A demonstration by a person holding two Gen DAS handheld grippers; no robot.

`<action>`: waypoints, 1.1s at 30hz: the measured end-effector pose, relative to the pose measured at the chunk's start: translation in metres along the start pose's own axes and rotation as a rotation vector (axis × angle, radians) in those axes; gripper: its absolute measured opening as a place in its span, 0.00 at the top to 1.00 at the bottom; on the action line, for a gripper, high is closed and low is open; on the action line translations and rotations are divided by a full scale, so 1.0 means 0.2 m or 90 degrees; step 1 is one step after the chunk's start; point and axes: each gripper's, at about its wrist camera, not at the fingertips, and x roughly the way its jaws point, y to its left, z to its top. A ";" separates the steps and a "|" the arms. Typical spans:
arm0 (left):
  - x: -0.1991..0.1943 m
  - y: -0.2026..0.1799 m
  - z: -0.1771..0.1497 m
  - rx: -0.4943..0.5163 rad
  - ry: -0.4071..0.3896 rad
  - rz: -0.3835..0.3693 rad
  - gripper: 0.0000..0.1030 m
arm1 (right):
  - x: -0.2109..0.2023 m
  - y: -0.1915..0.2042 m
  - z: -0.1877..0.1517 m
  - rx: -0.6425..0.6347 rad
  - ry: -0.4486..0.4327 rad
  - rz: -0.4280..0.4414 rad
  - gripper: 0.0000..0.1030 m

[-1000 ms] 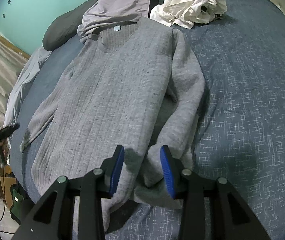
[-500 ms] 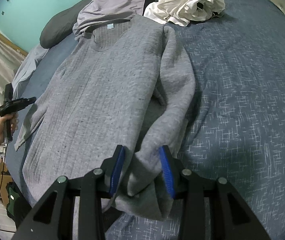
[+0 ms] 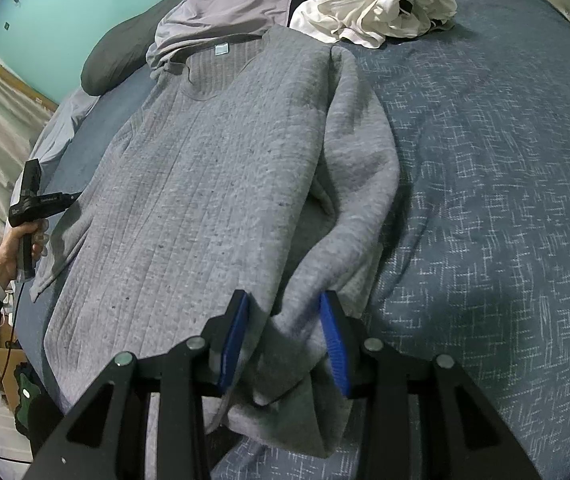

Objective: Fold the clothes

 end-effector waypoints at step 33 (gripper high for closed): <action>-0.35 0.37 -0.05 -0.002 -0.056 0.099 0.79 | -0.01 0.01 -0.02 0.005 -0.008 0.007 0.63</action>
